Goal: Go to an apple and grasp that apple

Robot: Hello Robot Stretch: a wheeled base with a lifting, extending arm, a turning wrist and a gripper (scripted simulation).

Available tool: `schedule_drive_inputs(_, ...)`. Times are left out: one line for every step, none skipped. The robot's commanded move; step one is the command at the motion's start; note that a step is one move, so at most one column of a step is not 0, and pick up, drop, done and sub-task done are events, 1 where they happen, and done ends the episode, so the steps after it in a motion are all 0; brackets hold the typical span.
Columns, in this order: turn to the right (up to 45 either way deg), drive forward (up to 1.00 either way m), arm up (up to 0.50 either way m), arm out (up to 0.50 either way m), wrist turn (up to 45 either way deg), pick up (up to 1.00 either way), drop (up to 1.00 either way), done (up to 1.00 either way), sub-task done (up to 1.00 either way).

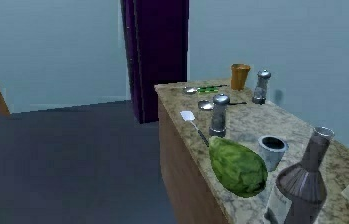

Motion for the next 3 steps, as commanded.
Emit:
schedule_drive_inputs(0.0, 0.0, 0.38, 0.0, 0.0, 0.0, 0.0, 0.0, 0.0)
schedule_drive_inputs(0.0, 0.0, 0.0, 0.36, 0.0, 0.0, 0.0, 0.0, 0.0)
schedule_drive_inputs(0.0, 0.0, 0.0, 0.0, 45.0, 0.0, 0.0, 0.0, 0.0)
